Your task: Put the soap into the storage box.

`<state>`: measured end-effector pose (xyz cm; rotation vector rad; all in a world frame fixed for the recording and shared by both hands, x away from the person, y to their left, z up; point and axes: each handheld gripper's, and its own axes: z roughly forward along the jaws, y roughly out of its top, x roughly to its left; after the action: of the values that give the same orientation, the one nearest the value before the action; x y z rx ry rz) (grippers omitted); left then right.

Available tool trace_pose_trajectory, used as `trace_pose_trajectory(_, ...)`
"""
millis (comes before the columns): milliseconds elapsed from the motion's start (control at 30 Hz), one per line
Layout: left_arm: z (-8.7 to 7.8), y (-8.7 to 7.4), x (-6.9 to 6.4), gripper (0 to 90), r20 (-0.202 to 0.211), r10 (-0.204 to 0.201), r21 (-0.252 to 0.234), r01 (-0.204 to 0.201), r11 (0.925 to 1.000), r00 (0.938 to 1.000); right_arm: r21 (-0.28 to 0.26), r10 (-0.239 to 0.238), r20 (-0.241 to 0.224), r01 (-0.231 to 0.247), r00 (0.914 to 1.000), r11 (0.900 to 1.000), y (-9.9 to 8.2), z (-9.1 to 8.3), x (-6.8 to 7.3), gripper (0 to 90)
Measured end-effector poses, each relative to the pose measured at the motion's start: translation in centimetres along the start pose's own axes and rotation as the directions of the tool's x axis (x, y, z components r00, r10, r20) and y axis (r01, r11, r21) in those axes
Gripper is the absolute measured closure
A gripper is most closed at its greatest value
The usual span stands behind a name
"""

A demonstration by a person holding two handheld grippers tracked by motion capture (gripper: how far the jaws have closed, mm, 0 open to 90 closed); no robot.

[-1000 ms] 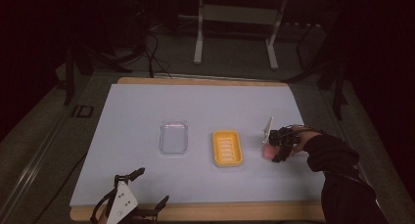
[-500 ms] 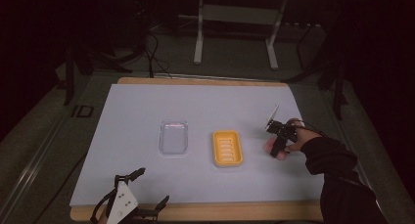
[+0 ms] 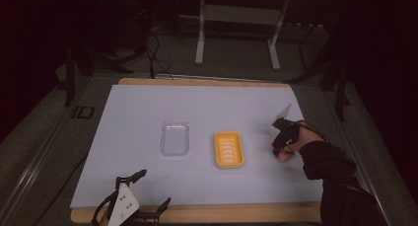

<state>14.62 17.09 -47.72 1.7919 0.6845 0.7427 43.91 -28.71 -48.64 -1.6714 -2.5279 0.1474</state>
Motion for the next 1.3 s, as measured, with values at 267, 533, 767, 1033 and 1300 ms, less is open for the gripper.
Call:
trace_pose_trajectory(267,0.0,0.0,0.0,1.9,-0.001,-0.003,-0.004,0.003,1.0000,1.0000,-0.007,0.091,0.058,-0.091,0.9941,0.9958,-0.3,-1.5,0.4,37.4)
trace_pose_trajectory(533,0.0,0.0,0.0,1.9,-0.003,-0.002,-0.003,0.002,1.0000,1.0000,-0.018,0.080,0.058,-0.079,0.9951,0.9967,-0.4,-4.3,1.9,37.5)
trace_pose_trajectory(767,0.0,0.0,0.0,1.9,-0.003,-0.004,-0.006,0.004,1.0000,1.0000,-0.036,0.103,0.054,-0.101,0.9932,0.9942,-0.2,-6.9,3.4,37.4)
trace_pose_trajectory(1033,-0.1,0.0,-0.1,1.9,-0.006,-0.003,-0.009,0.002,1.0000,1.0000,-0.043,0.123,0.070,-0.120,0.9900,0.9918,0.5,-8.5,5.3,37.5)
trace_pose_trajectory(1300,-0.1,0.0,-0.1,1.9,-0.005,-0.002,-0.012,0.002,0.9999,1.0000,-0.062,0.103,0.052,-0.099,0.9933,0.9931,1.1,-9.8,7.6,37.4)
